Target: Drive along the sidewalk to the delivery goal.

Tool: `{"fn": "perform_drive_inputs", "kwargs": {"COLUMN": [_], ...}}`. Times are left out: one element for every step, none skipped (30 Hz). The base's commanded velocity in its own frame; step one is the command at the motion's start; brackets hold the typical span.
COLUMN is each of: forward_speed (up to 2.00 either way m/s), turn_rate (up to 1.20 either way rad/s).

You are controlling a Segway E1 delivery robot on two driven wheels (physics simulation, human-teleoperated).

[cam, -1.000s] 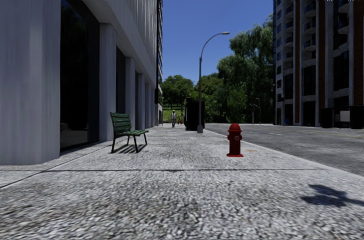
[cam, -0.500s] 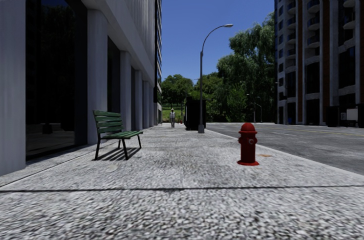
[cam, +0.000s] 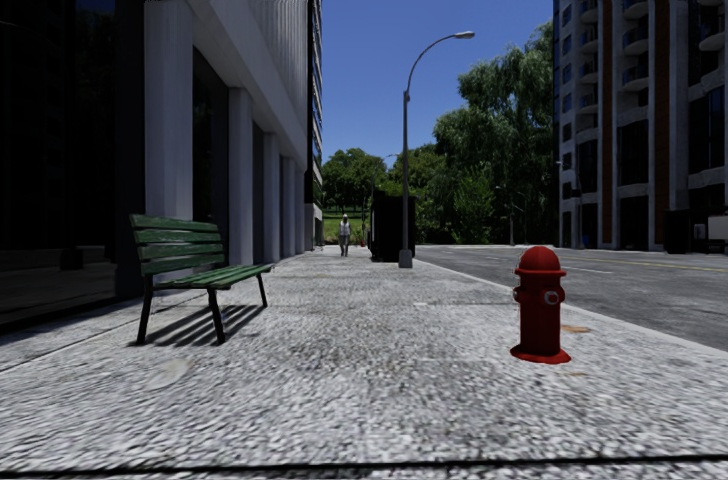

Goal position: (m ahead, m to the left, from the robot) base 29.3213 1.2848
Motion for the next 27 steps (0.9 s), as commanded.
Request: {"fn": "perform_drive_inputs", "kwargs": {"forward_speed": [1.75, 1.75, 1.75, 1.75, 1.75, 1.75, 1.75, 1.75, 1.75, 1.75, 1.75, 1.75, 1.75, 1.75, 1.75, 1.75, 1.75, 1.75, 1.75, 1.75, 1.75, 1.75, 1.75, 1.75, 1.75, 1.75, 1.75], "turn_rate": [0.0, 0.0, 0.0, 0.0, 0.0, 0.0, 0.0, 0.0, 0.0, 0.0, 0.0, 0.0, 0.0, 0.0, 0.0, 0.0, 0.0, 0.0, 0.0, 0.0, 0.0, 0.0, 0.0, 0.0, 0.0, 0.0, 0.0]}}
